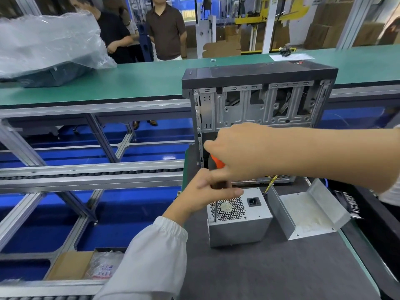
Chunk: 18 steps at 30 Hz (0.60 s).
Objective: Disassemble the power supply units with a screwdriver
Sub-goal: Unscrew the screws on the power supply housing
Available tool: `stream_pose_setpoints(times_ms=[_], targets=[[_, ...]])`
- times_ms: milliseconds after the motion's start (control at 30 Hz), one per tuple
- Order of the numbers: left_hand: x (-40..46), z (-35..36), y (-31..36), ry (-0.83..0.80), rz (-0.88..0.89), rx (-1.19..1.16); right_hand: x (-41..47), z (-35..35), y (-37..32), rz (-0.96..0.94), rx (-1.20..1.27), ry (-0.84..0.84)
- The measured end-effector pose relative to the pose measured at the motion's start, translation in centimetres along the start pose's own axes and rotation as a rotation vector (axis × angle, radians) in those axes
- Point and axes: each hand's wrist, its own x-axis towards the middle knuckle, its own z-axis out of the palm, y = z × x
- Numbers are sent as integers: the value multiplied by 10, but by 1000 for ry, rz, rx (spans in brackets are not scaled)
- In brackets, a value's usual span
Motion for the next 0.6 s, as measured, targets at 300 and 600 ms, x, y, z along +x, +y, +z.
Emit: stream_pose_setpoints(times_ms=[300,600], targets=[[-1,-1,-2,-7,17,-70,-5,-12,18,-119,432,-255],[-3,0,-3,-18,21,-106,2,-14,17,-197,357,-315]])
